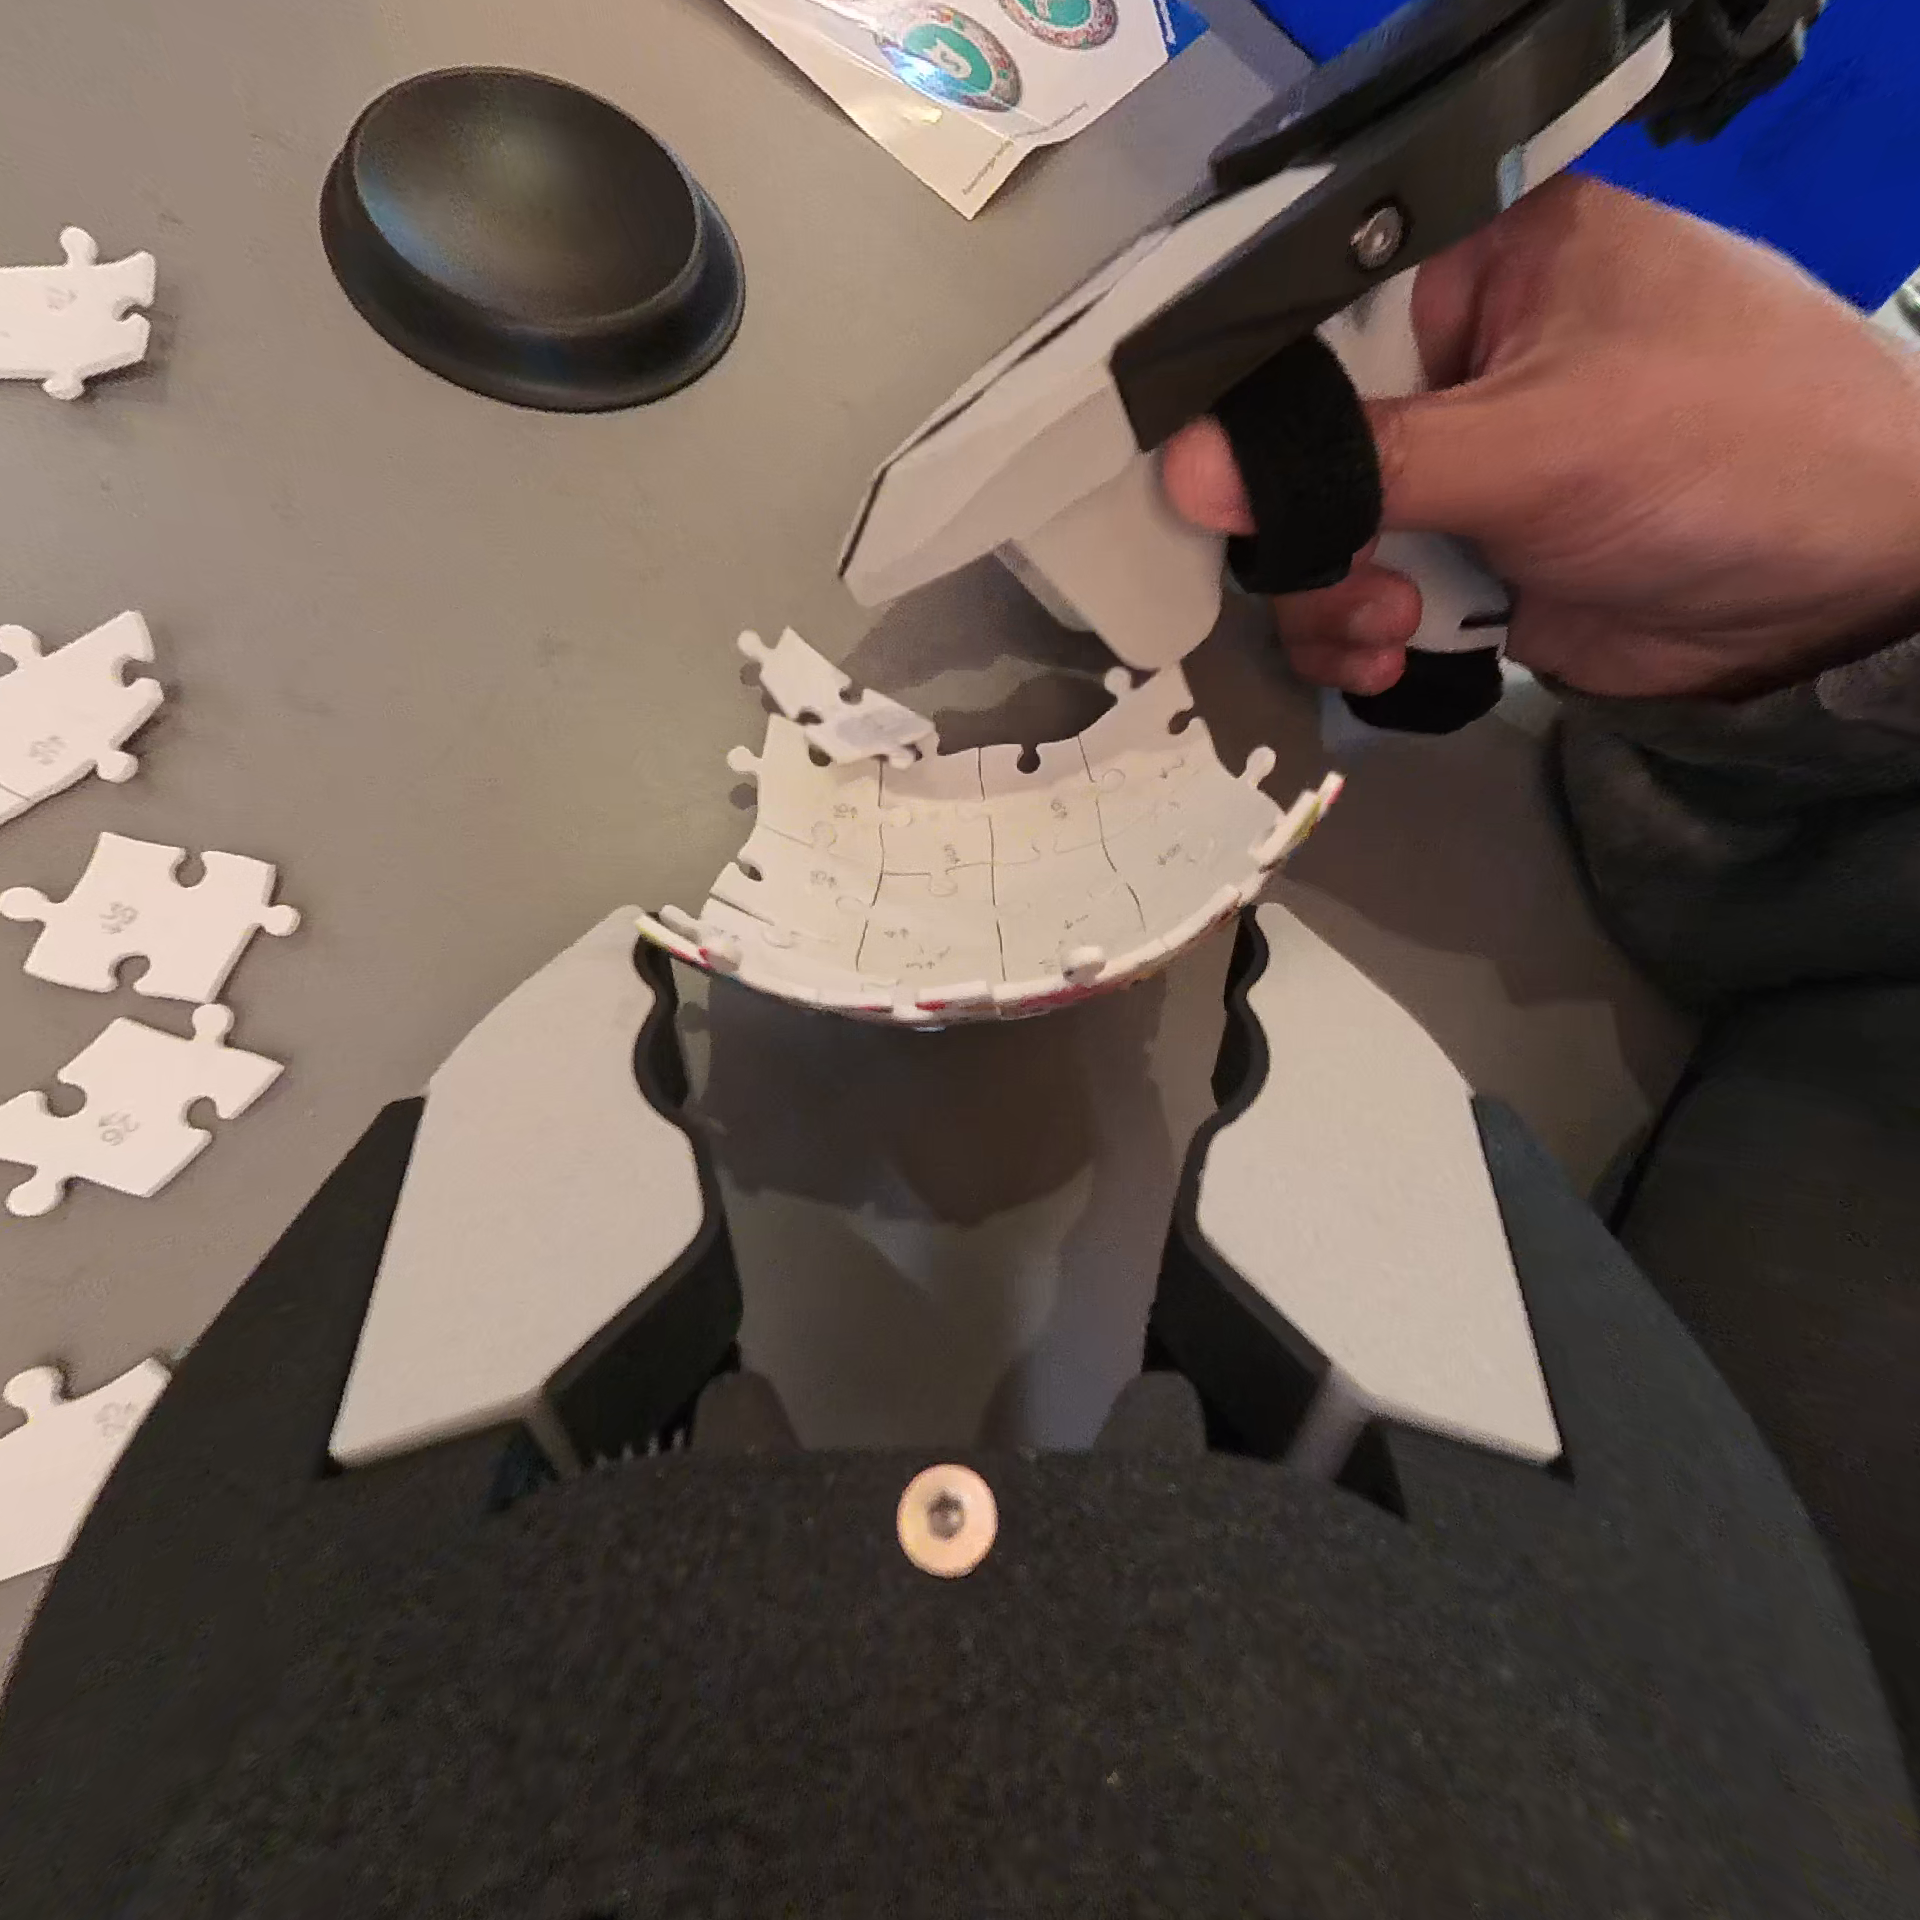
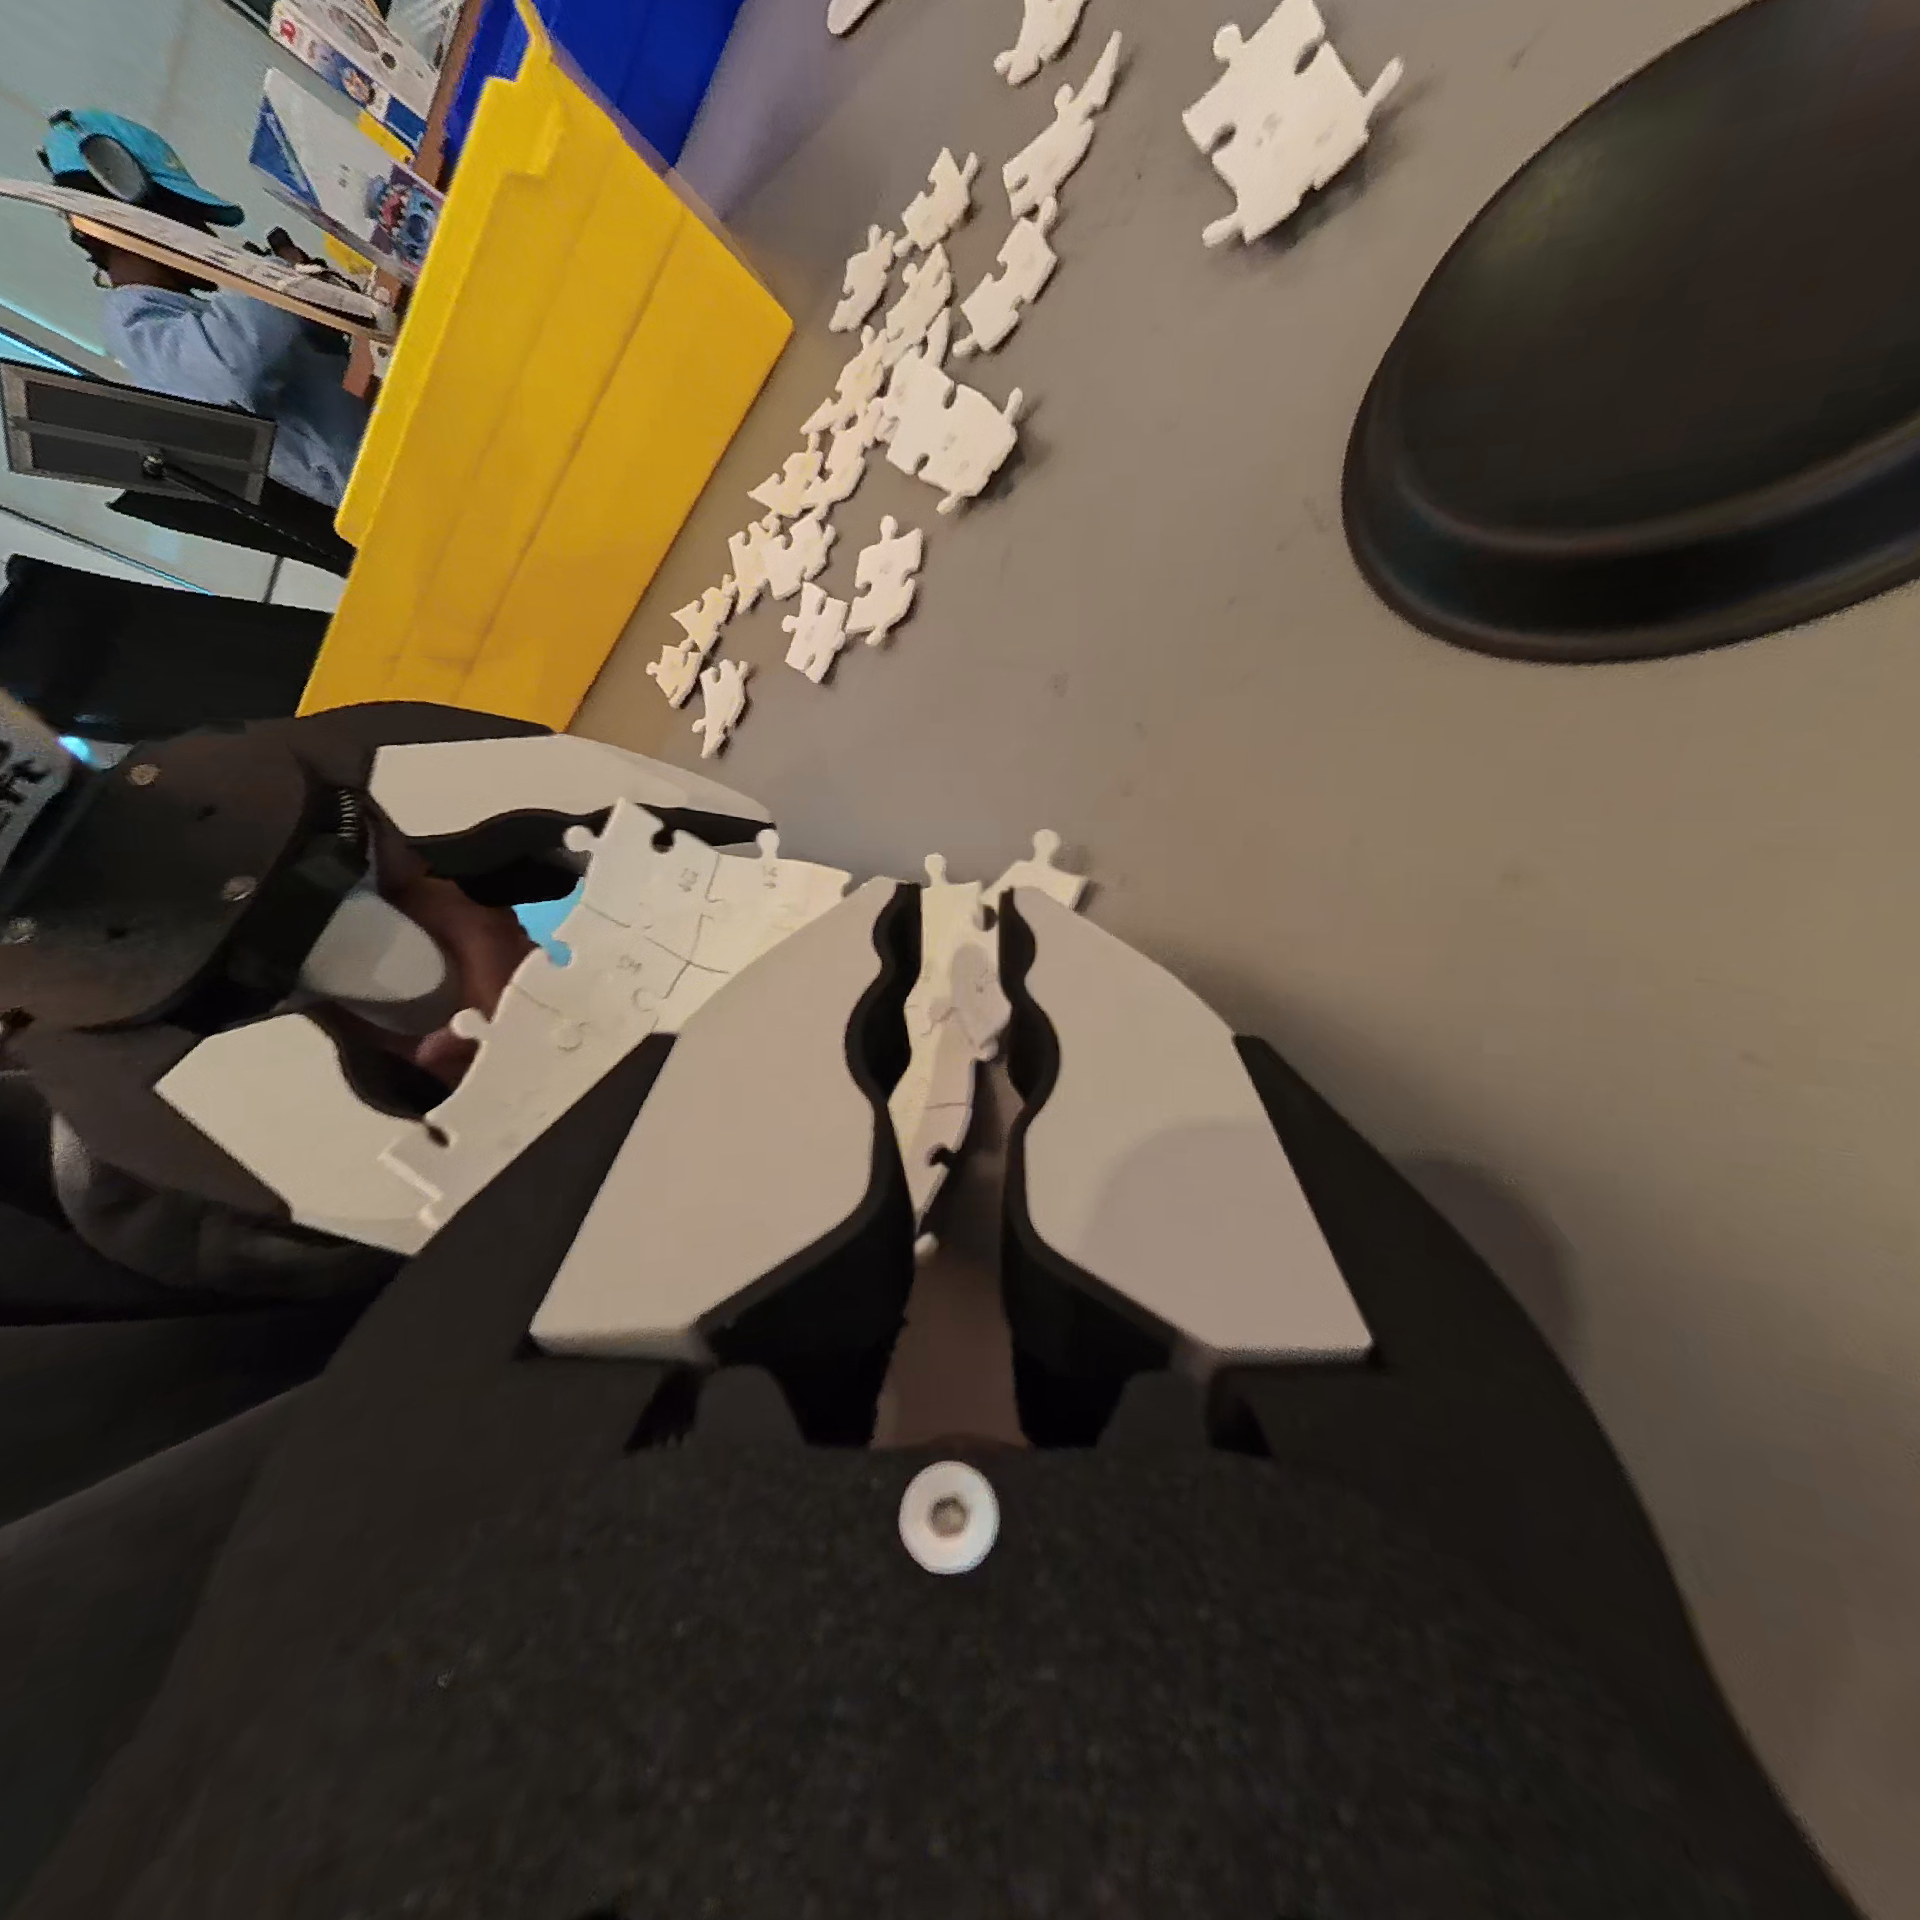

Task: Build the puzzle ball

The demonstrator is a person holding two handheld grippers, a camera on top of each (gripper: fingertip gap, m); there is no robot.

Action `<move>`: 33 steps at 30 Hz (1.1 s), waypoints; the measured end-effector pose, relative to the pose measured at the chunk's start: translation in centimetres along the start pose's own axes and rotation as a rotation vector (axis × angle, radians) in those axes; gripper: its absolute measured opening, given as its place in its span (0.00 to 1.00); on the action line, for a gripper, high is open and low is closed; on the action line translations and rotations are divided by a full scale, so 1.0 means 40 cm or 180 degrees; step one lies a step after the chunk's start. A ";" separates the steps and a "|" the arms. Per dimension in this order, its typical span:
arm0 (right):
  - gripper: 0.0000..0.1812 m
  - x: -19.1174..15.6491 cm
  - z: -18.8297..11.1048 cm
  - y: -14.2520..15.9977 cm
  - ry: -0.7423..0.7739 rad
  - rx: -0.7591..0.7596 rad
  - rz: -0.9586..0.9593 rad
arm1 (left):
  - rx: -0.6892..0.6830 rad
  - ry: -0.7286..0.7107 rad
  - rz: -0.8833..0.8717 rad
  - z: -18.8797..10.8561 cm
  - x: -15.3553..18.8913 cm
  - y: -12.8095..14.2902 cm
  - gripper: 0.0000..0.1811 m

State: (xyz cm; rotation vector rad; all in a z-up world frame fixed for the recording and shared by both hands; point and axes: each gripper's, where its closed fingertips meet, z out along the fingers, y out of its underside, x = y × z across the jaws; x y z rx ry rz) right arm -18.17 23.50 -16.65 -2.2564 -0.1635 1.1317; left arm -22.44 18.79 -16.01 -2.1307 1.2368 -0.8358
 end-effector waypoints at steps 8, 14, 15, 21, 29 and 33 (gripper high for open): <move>0.10 -0.016 -0.055 -0.016 -0.0127 -0.0519 -0.1093 | -0.0010 0.0002 0.0021 -0.006 0.003 0.001 0.55; 0.05 0.061 -0.051 0.076 0.0082 -0.1804 -0.2195 | -0.0047 0.0001 0.0022 -0.015 0.005 0.009 0.55; 0.05 0.066 -0.047 0.083 0.0097 -0.1879 -0.2196 | -0.0052 -0.0006 0.0014 -0.016 0.004 0.011 0.55; 0.04 0.008 -0.026 0.055 -0.0220 -0.1439 -0.2375 | -0.0064 0.0049 -0.0040 -0.021 0.008 0.018 0.55; 0.04 0.017 -0.002 0.076 -0.0214 -0.1560 -0.2273 | -0.0065 0.0039 -0.0041 -0.033 0.005 0.023 0.55; 0.04 0.011 0.008 0.088 -0.0237 -0.1604 -0.2277 | -0.0079 0.0047 -0.0061 -0.036 0.002 0.028 0.55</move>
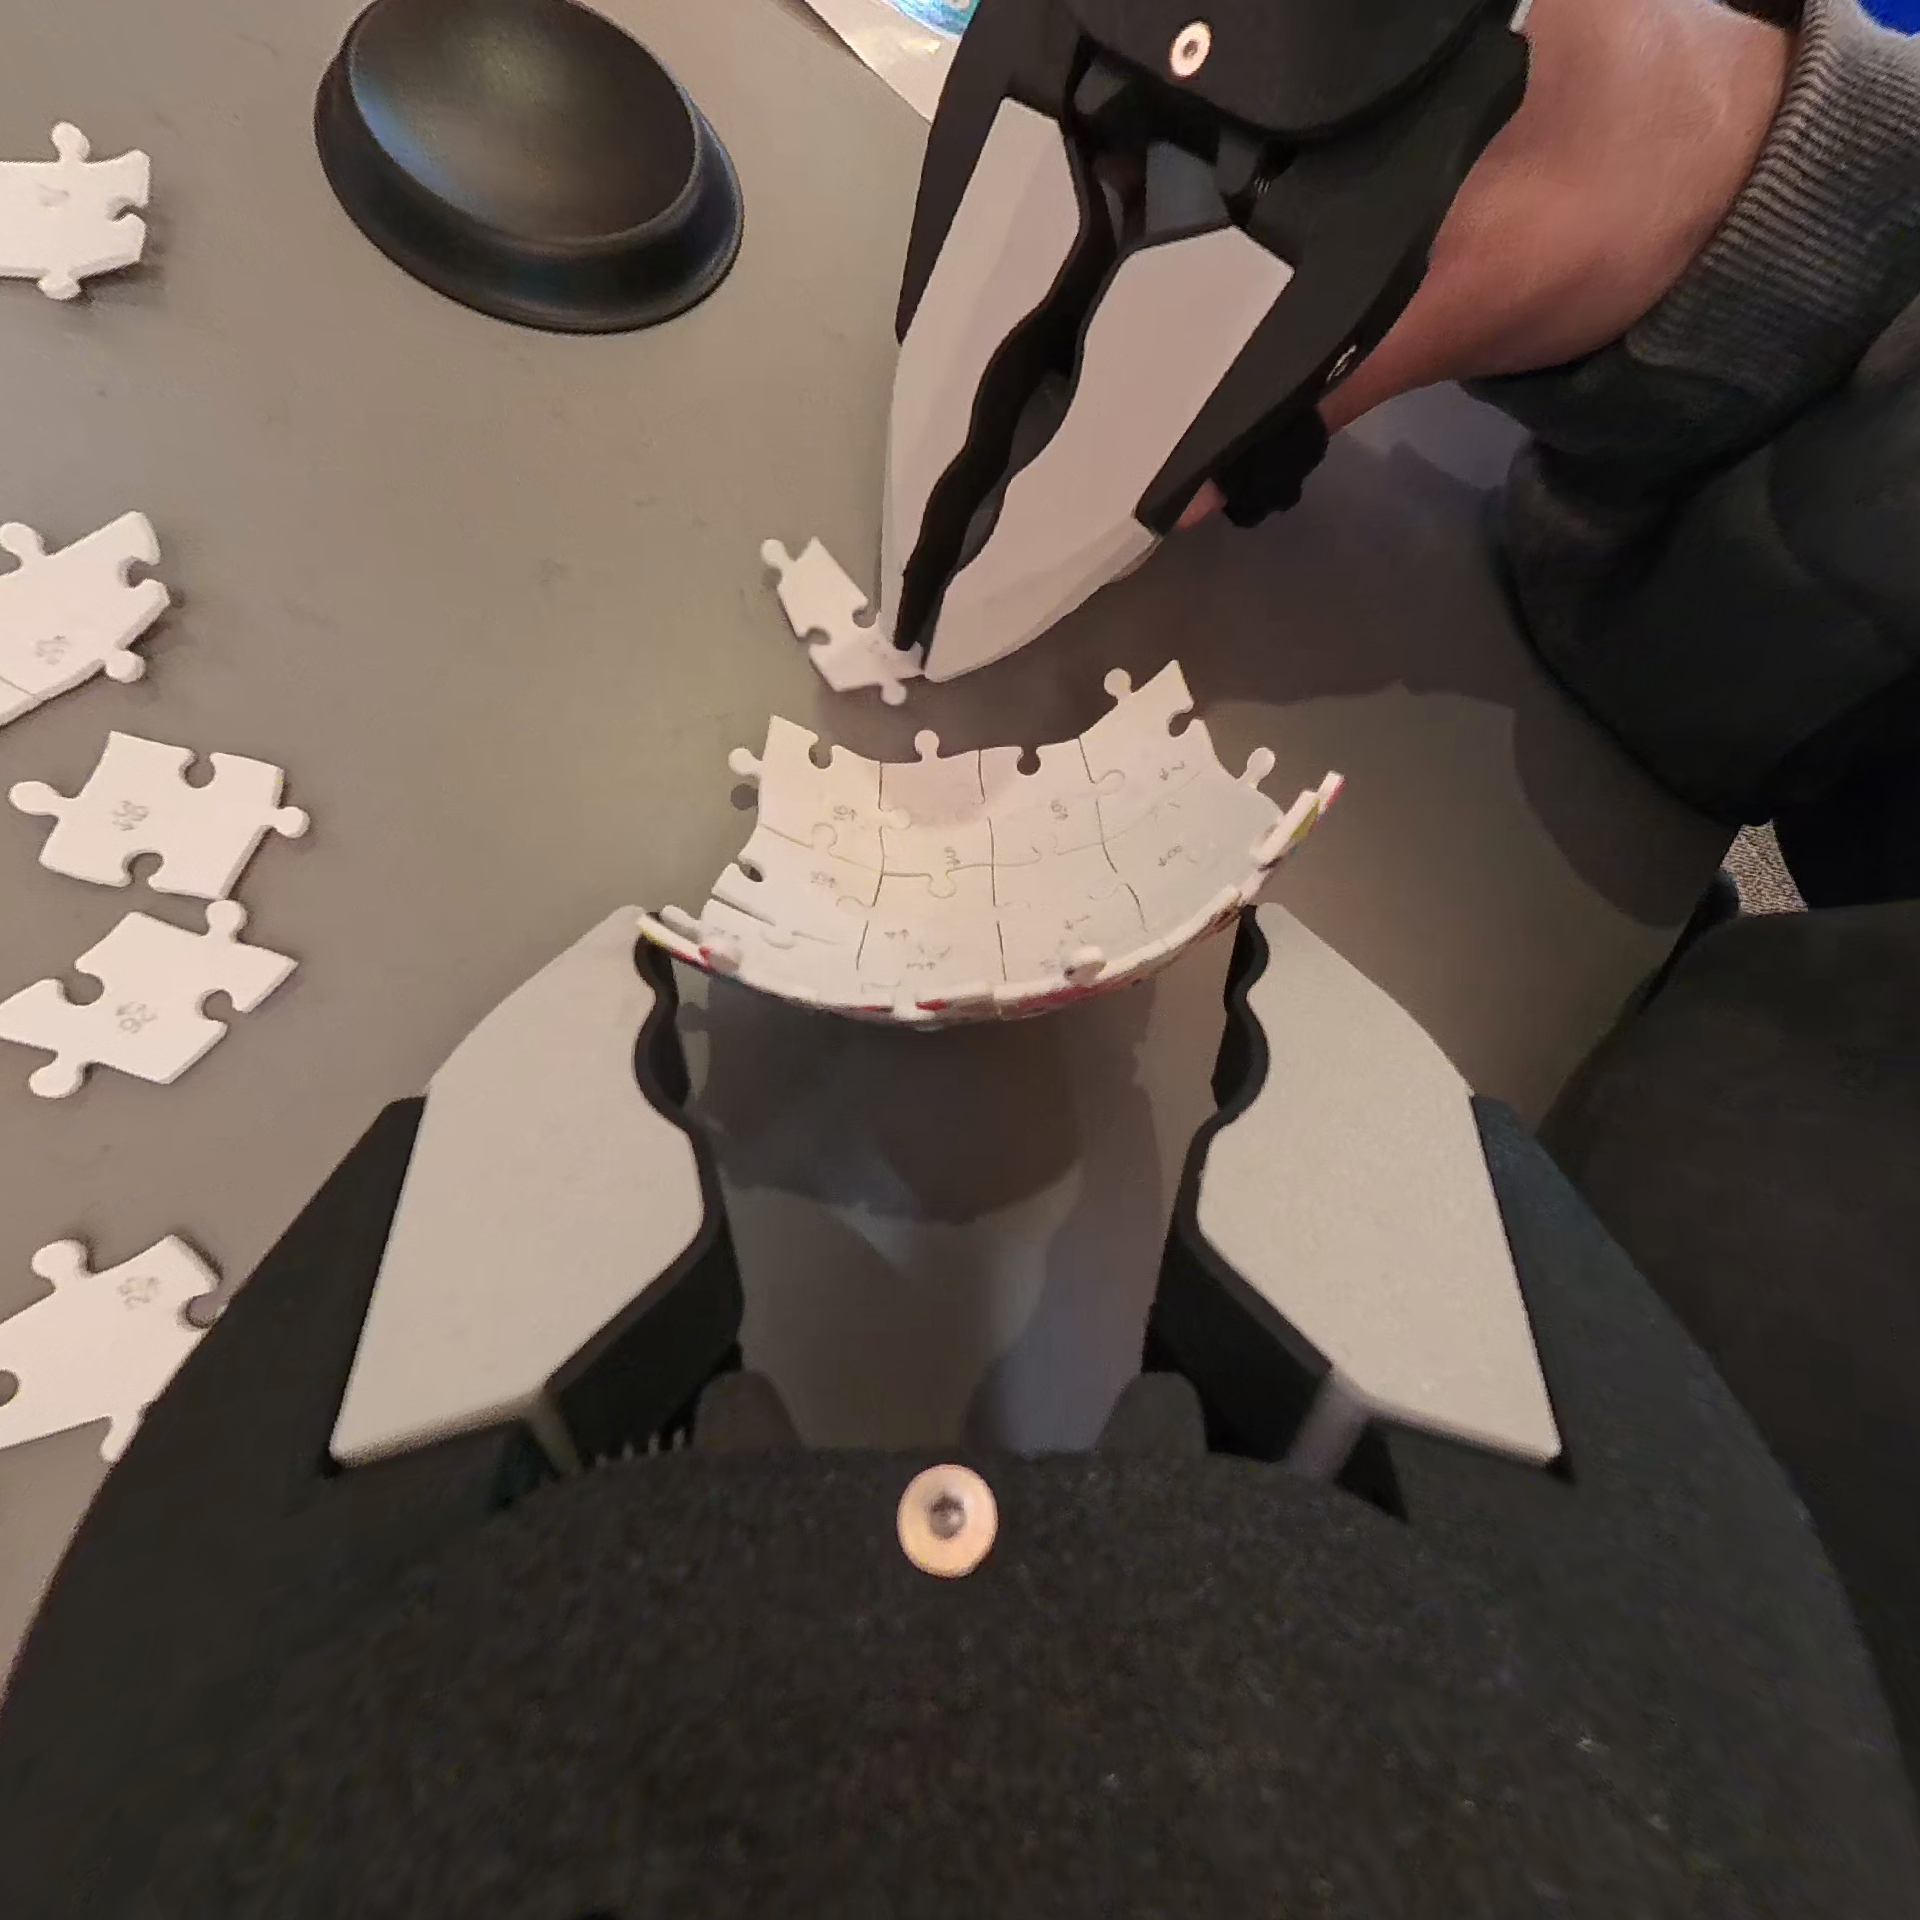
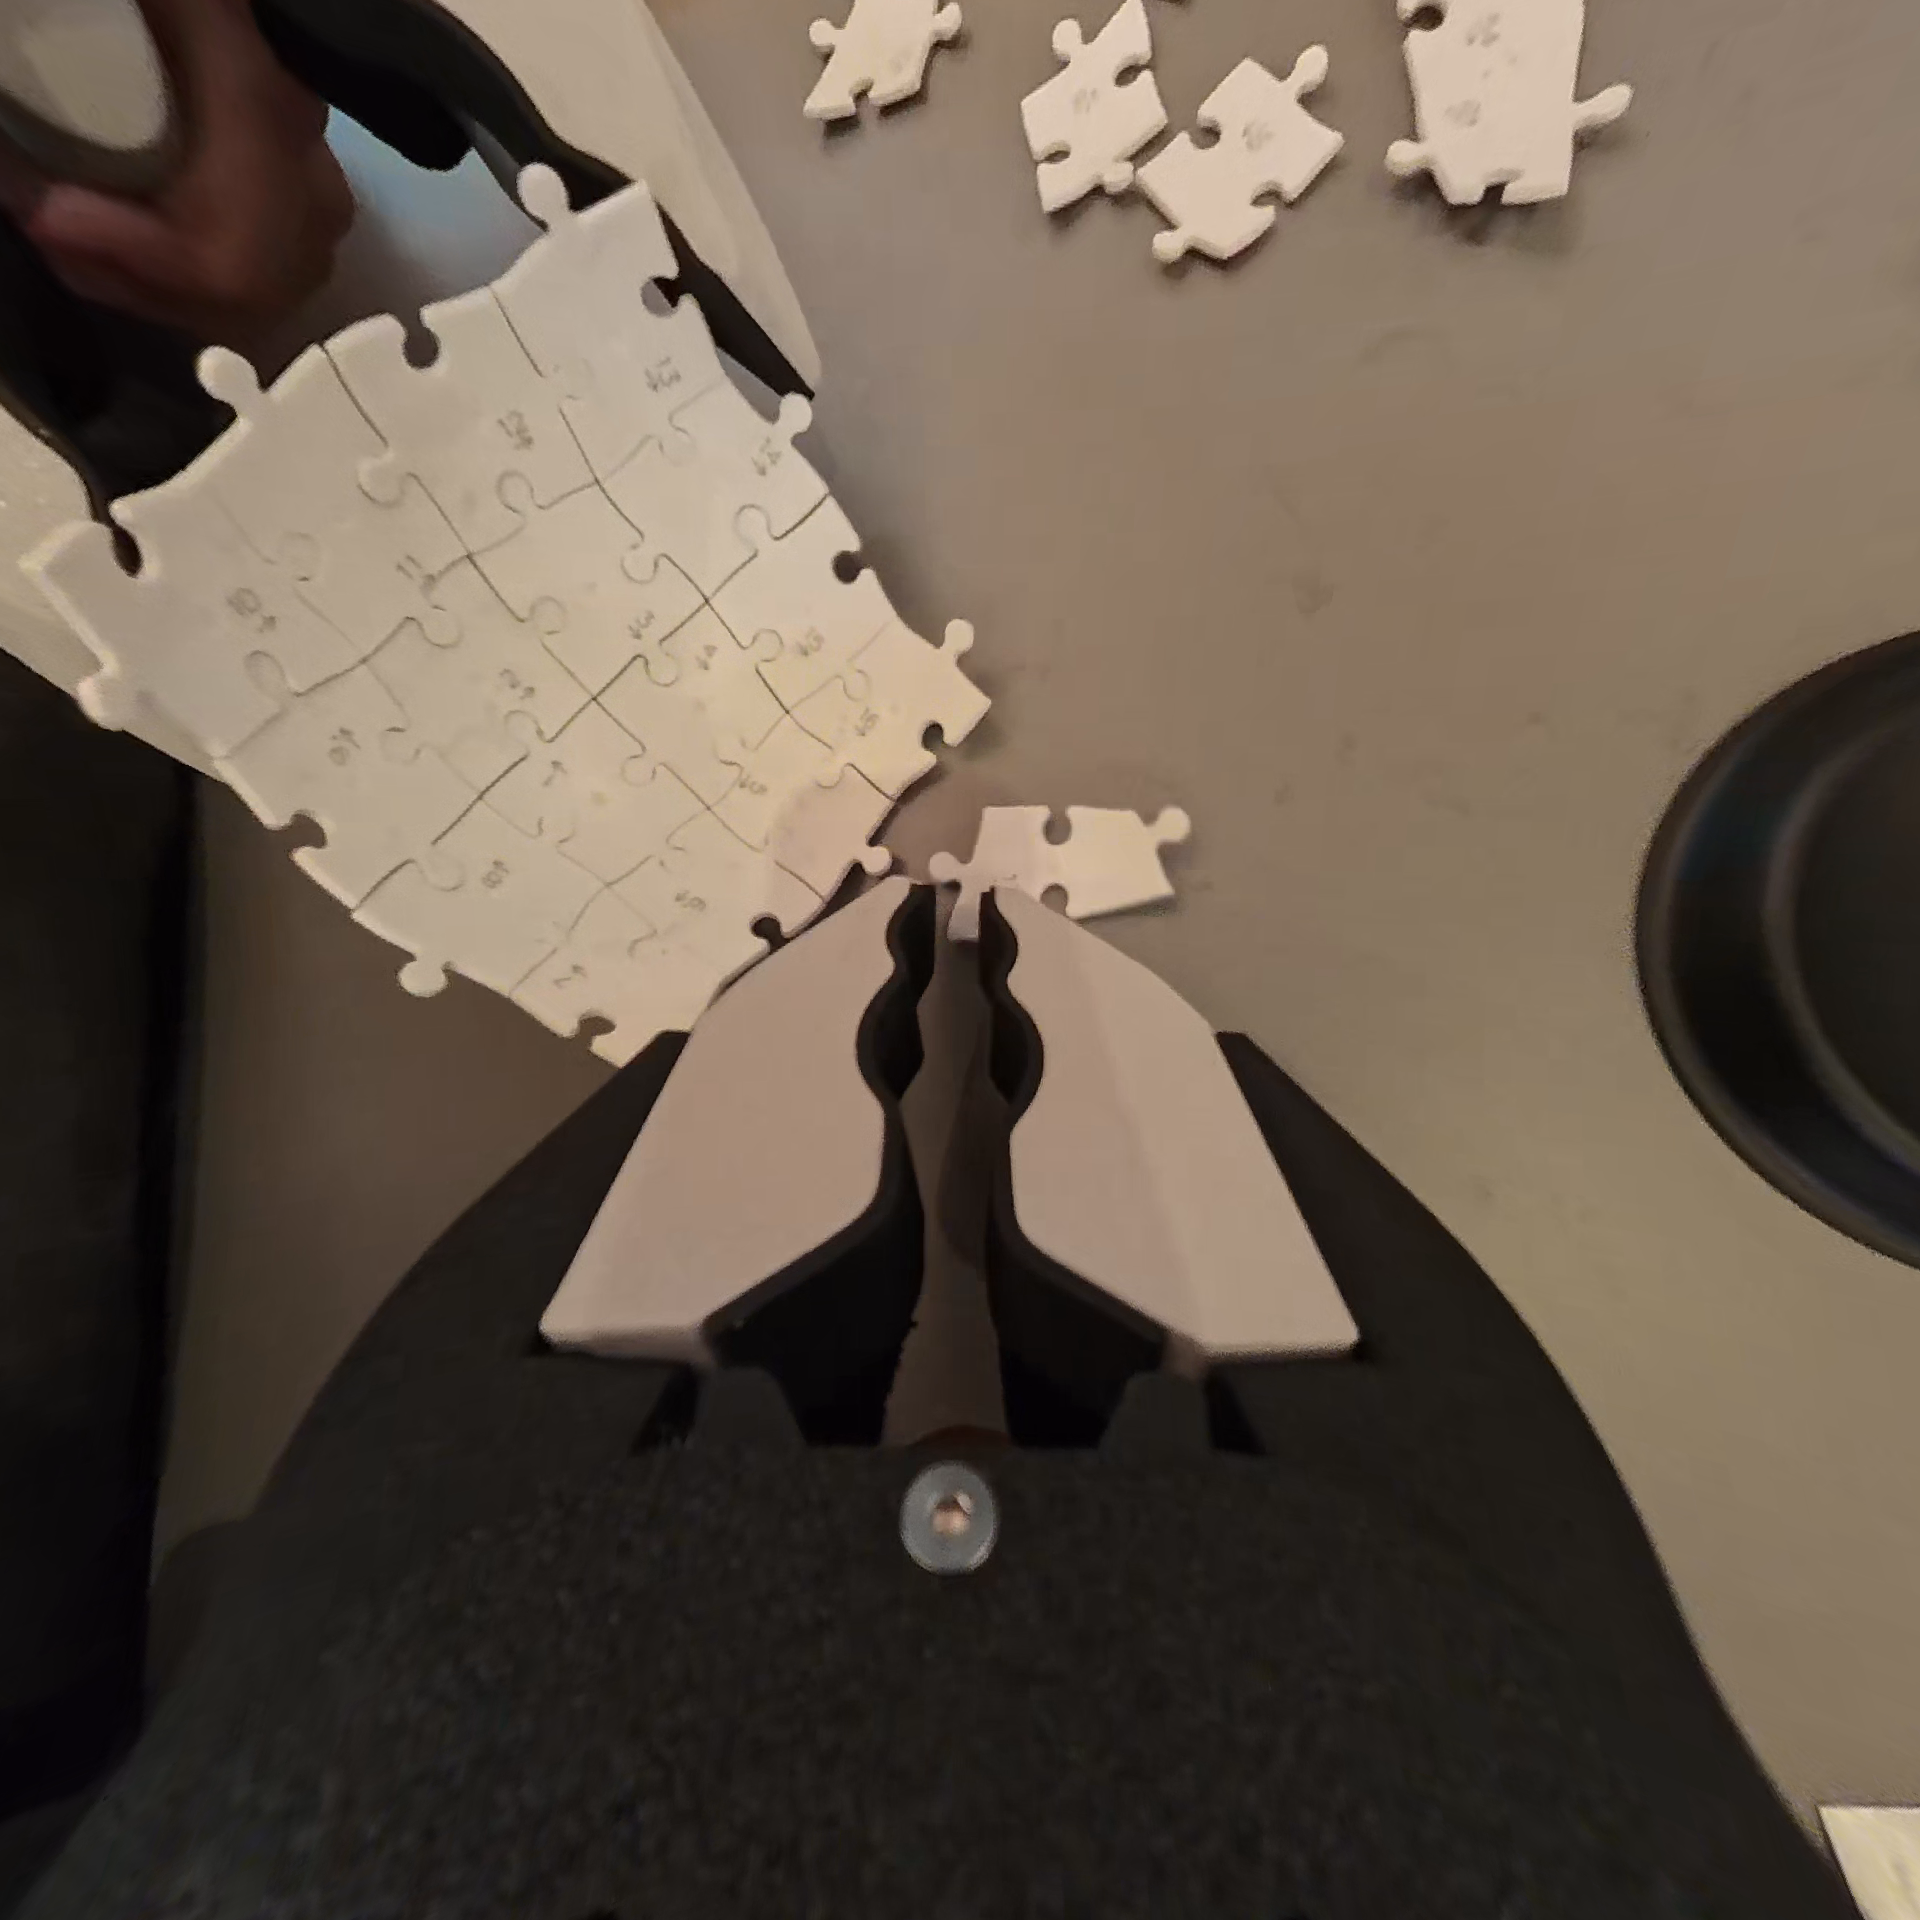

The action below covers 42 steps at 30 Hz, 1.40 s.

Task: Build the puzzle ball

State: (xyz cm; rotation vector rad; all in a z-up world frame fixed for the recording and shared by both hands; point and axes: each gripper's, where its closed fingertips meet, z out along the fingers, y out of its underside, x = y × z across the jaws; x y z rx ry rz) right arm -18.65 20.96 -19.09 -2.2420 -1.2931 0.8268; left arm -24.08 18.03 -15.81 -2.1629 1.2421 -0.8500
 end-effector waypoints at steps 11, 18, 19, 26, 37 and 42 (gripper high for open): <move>0.10 0.056 -0.007 -0.002 0.0622 0.0014 -0.0281 | -0.0040 0.0026 0.0007 -0.001 0.000 0.007 0.55; 0.08 0.049 -0.004 -0.003 0.0565 -0.0013 -0.0422 | -0.0172 0.0164 0.0119 -0.012 -0.001 0.021 0.55; 0.08 0.048 -0.005 -0.002 0.0565 -0.0033 -0.0455 | -0.0202 0.0200 0.0140 -0.016 -0.003 0.024 0.55; 0.14 0.018 -0.018 -0.002 0.0571 0.0012 -0.0806 | -0.0426 0.0434 0.0460 -0.036 0.004 0.043 0.55; 0.10 0.020 -0.012 0.013 0.0648 -0.0201 -0.1070 | -0.0610 0.0584 0.0724 -0.042 0.002 0.056 0.55; 0.10 -0.068 -0.013 -0.014 0.0175 -0.0189 -0.1345 | -0.0685 0.0610 0.0840 -0.047 -0.001 0.056 0.55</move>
